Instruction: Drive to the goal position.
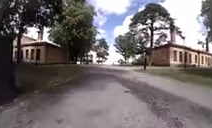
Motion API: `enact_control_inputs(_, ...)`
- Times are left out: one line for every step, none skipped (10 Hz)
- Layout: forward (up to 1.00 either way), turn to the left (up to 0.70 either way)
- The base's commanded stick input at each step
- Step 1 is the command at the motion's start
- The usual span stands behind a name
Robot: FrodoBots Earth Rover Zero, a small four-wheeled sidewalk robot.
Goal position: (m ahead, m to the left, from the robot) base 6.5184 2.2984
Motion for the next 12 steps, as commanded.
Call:
enact_control_inputs(0.70, 0.00)
enact_control_inputs(0.70, 0.00)
enact_control_inputs(0.70, 0.00)
enact_control_inputs(0.70, 0.00)
enact_control_inputs(0.70, 0.00)
enact_control_inputs(0.70, 0.00)
enact_control_inputs(0.70, 0.00)
enact_control_inputs(0.70, 0.00)
enact_control_inputs(0.70, 0.00)
enact_control_inputs(0.70, 0.00)
enact_control_inputs(0.70, 0.00)
enact_control_inputs(0.70, 0.00)
